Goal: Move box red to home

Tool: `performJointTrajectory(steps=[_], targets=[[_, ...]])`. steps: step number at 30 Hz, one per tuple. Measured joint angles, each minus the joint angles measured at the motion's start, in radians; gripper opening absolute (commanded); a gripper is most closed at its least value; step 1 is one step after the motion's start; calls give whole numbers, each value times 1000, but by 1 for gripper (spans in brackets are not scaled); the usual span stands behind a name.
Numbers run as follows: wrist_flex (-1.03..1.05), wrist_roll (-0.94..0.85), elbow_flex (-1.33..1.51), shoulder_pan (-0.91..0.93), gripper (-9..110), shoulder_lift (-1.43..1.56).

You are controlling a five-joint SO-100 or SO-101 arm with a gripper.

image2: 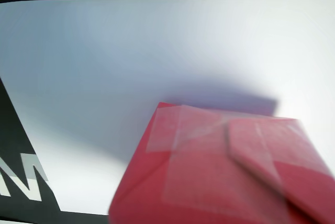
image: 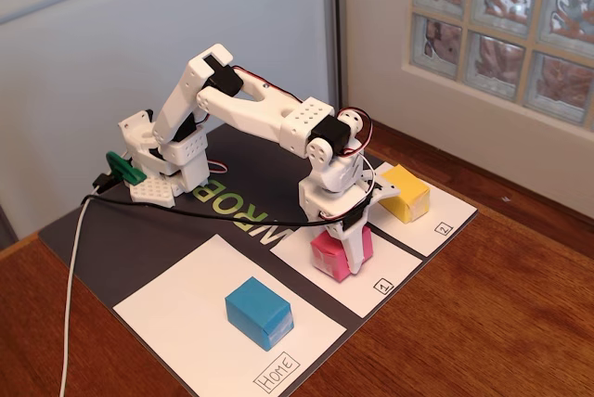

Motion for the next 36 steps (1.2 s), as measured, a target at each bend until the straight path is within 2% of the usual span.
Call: performJointTrajectory(steps=[20,36], targets=[[100,-40,-98,-8,-1,11],[204,18,-98,-20,-1,267]])
